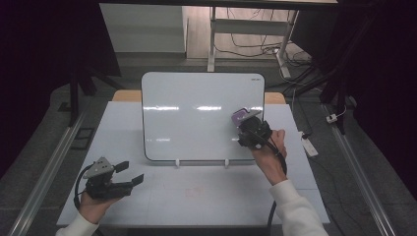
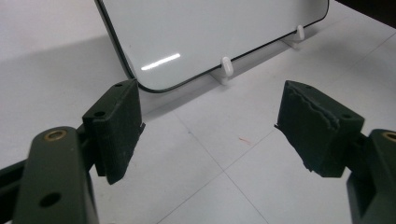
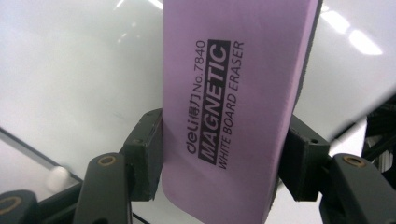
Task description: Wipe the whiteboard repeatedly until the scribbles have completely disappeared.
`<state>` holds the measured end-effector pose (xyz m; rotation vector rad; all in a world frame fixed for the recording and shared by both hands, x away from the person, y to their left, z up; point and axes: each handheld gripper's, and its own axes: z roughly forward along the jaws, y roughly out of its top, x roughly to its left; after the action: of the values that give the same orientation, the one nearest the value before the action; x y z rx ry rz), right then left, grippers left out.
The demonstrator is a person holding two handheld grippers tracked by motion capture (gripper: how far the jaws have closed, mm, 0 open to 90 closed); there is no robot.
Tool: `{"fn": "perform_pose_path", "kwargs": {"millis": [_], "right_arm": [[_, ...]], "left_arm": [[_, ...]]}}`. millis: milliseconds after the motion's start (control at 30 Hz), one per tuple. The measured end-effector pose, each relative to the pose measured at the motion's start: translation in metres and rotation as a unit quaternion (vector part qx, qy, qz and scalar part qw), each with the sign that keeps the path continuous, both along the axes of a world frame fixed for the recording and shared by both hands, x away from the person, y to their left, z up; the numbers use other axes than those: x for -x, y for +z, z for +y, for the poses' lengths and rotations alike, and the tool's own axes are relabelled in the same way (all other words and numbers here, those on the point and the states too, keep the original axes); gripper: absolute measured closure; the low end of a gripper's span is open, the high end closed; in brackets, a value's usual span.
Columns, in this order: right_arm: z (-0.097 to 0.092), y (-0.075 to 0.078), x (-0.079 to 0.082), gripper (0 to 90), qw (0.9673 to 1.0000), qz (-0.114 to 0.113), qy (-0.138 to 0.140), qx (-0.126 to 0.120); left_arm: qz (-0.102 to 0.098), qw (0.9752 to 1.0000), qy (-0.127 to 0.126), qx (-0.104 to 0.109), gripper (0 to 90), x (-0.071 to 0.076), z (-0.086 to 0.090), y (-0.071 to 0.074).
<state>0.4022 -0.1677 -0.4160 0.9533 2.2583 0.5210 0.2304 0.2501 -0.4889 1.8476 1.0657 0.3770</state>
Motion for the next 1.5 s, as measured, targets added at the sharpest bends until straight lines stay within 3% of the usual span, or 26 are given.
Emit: {"fn": "perform_pose_path", "kwargs": {"millis": [100,300,467,600,800,900,1133,1500], "right_arm": [[0.004,0.0,0.001,40.0,1.0,-0.003,0.002,0.003],[-0.022,0.001,0.0,39.8,0.9992,0.001,-0.026,-0.032],[-0.029,-0.004,0.019,39.9,0.9949,-0.011,0.002,-0.1],[-0.022,-0.013,0.039,39.9,0.9912,-0.024,0.032,-0.126],[-0.007,-0.027,0.066,39.8,0.9868,-0.052,0.069,-0.137],[-0.003,-0.031,0.074,39.7,0.9832,-0.057,0.085,-0.151],[-0.004,-0.04,0.085,39.7,0.9791,-0.056,0.093,-0.172],[0.003,-0.055,0.108,39.6,0.9778,-0.074,0.116,-0.158]], "left_arm": [[0.001,1.0,0.002,0.002,23.1,0.0,0.002,0.0],[0.0,1.0,0.002,0.002,23.1,0.0,0.001,0.0],[0.002,1.0,0.001,0.0,23.0,-0.001,-0.002,-0.001],[0.005,1.0,0.0,-0.001,23.1,-0.003,-0.004,-0.001],[0.006,1.0,0.001,0.0,23.1,-0.003,-0.006,-0.001],[0.006,1.0,0.001,-0.001,23.1,-0.003,-0.006,-0.001],[0.005,1.0,-0.003,0.0,23.2,-0.004,-0.012,0.001],[0.0,0.9998,-0.021,-0.004,23.4,-0.012,-0.04,0.011]]}}
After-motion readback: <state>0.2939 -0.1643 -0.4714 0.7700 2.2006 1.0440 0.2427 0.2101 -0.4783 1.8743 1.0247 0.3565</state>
